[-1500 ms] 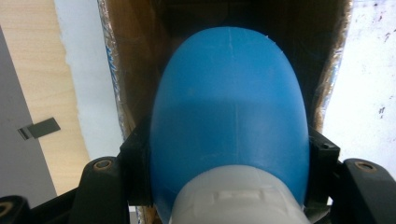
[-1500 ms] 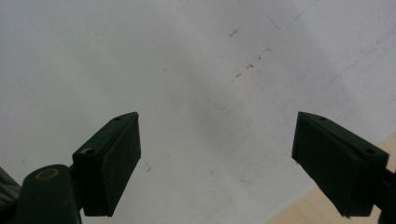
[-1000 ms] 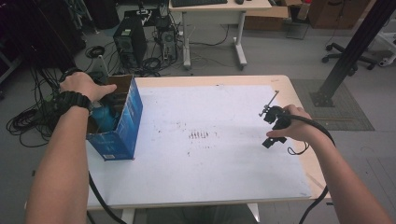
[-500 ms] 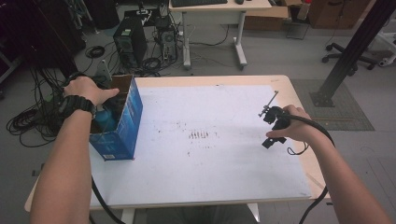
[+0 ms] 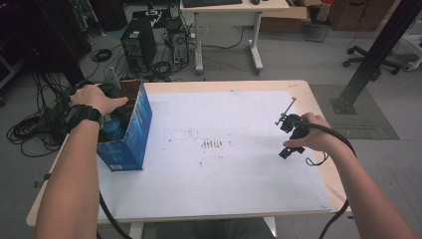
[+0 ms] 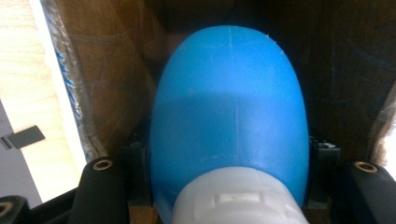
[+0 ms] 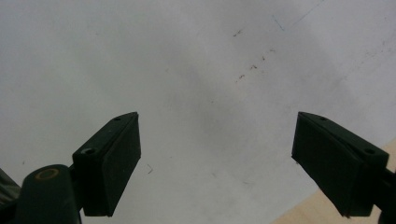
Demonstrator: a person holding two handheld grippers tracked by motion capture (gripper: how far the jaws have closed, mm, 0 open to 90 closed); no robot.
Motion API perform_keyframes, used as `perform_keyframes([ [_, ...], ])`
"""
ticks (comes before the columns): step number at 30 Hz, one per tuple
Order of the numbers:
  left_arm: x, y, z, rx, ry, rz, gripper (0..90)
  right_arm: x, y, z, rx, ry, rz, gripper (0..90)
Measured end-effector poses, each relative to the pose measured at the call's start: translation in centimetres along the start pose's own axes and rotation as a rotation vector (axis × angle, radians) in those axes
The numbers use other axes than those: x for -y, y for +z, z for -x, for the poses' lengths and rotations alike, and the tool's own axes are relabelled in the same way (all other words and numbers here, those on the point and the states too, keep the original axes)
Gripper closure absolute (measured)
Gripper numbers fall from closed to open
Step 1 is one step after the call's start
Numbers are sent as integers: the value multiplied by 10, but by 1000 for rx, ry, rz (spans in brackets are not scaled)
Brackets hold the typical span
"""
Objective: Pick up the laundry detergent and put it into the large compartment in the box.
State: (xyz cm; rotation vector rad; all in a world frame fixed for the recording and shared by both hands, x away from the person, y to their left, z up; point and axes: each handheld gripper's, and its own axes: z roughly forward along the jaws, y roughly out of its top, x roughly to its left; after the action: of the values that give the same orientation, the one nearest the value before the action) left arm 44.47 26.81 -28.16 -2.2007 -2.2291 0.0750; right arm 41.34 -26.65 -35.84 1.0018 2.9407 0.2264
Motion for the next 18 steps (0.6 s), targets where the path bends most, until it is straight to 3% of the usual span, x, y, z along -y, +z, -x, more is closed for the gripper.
perform_keyframes([
  [18,-1,4,2,-7,1,3,373,2,2,0,-3,2,0,156],
])
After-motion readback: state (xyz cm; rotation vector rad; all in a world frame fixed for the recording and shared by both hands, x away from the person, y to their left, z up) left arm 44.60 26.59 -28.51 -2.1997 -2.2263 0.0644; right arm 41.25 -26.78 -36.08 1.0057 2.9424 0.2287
